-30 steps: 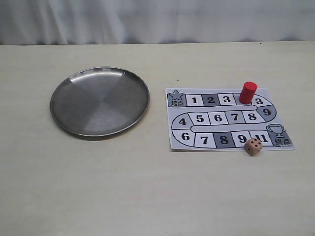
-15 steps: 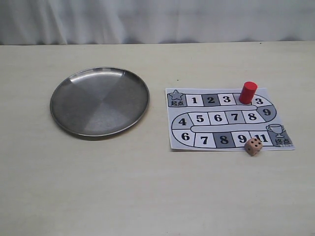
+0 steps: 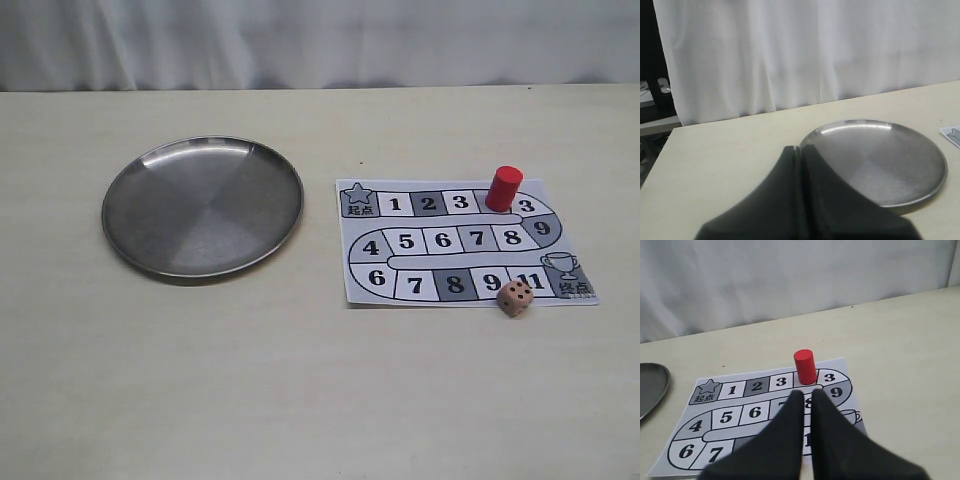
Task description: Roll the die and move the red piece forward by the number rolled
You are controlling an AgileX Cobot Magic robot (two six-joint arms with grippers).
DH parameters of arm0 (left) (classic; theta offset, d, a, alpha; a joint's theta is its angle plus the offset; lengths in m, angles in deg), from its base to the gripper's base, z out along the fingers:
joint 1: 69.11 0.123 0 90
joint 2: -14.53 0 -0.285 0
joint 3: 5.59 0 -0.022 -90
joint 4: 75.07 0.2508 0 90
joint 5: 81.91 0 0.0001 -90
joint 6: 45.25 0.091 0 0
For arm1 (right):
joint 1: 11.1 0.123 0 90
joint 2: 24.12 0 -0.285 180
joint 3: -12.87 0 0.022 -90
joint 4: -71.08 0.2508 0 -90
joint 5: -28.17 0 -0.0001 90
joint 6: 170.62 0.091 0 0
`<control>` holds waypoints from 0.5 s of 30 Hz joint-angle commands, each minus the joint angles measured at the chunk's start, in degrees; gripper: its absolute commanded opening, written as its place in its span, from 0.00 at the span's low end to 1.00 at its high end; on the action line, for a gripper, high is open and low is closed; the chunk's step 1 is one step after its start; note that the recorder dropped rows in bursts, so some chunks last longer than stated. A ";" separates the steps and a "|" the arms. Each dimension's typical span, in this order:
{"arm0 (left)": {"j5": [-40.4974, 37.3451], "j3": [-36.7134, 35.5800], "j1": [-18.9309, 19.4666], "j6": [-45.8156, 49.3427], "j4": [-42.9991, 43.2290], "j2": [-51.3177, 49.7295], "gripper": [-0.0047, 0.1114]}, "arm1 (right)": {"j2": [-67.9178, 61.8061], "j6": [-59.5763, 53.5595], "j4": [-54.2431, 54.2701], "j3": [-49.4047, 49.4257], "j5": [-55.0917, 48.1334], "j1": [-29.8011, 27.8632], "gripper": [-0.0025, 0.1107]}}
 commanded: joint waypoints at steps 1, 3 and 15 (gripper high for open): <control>0.49 -0.10 -0.03 -0.14 -0.21 0.06 0.04 | 4.83 -1.69 -0.38 0.18 -3.24 -0.16 0.06; 0.49 -0.10 -0.03 -0.14 -0.21 0.06 0.04 | 8.49 -1.83 -0.38 0.18 -5.19 -0.16 0.06; 0.49 -0.10 -0.03 -0.14 -0.21 0.06 0.04 | 17.36 -1.83 -0.38 0.18 -10.91 -0.28 0.06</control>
